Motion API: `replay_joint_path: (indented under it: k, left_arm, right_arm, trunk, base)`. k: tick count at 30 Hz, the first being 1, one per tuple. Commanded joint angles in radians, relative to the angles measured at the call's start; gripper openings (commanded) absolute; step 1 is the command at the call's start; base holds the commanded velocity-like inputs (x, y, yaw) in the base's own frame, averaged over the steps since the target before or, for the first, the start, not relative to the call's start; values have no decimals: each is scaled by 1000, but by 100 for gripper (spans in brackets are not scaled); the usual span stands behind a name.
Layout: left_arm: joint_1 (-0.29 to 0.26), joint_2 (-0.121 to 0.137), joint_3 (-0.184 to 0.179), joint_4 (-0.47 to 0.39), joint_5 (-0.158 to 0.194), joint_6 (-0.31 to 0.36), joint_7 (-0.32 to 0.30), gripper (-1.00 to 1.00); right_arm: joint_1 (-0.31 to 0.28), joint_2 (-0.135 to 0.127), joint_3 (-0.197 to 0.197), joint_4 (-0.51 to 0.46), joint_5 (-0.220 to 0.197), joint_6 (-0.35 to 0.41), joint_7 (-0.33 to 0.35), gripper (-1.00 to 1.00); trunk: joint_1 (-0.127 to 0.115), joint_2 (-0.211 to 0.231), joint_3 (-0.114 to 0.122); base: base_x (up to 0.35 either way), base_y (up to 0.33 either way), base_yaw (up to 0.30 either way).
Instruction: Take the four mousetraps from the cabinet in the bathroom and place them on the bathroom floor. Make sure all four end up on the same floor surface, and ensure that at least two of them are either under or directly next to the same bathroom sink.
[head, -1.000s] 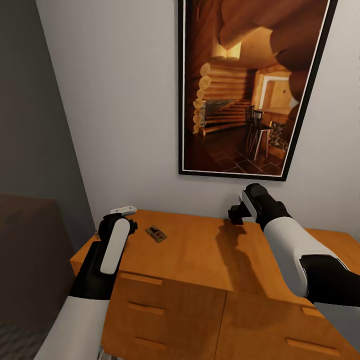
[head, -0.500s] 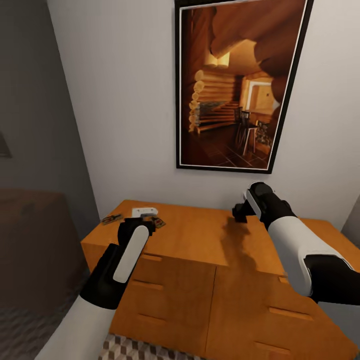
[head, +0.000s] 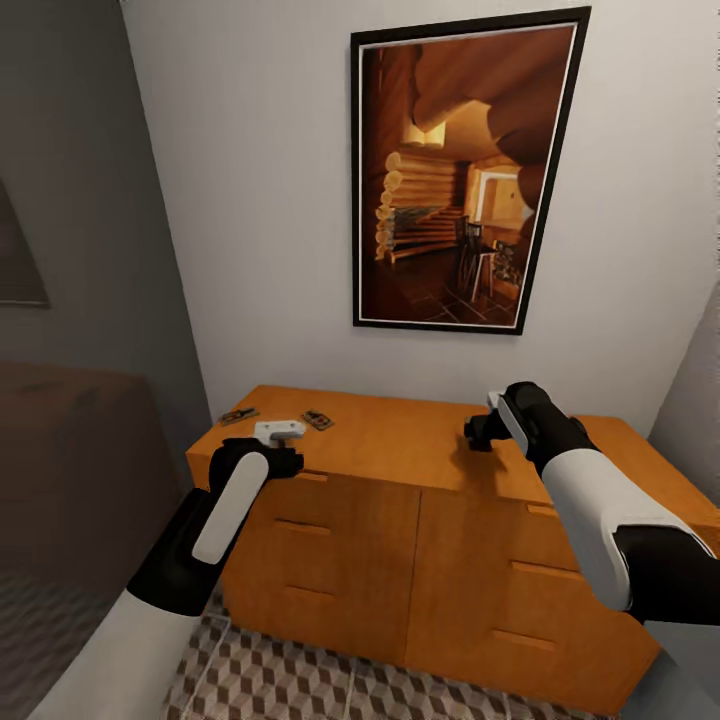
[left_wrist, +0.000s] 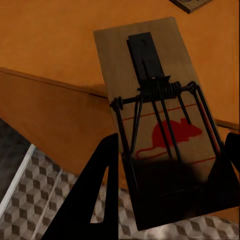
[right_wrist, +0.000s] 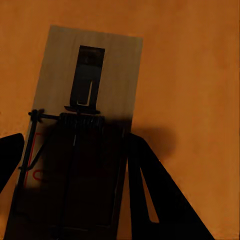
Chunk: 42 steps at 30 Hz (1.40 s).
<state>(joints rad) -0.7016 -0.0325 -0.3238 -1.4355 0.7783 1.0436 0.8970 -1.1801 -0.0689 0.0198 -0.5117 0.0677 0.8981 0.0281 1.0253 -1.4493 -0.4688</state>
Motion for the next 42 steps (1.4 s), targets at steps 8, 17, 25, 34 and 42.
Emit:
replay_joint_path:
  k: [8,17,25,34,42]
  left_arm:
    - [-1,75,7,2,10,4,-211,-100]
    - [-1,83,8,4,3,4,-244,-100]
    - [-1,79,-3,1,2,-1,-241,-100]
    - [-1,78,-3,-5,0,-3,-238,-100]
    - [-1,77,-3,-6,-1,-5,-237,-100]
  right_arm:
    - [0,-1,1,4,3,2,4,-100]
    - [0,-1,0,6,1,1,2,-100]
    - [129,-14,-1,3,6,-301,-3,-100]
    - [167,-15,-3,-44,4,-380,-5,-100]
    - [168,-17,-3,-54,5,-381,-5,-100]
  trunk:
    - [0,-1,-1]
    - [0,-1,-1]
    - [0,-1,-1]
    - [0,-1,-1]
    - [0,-1,-1]
  base:
    - [-42,0,0]
    - [-3,0,0]
    - [-4,0,0]
    - [-296,0,0]
    - [-344,0,0]
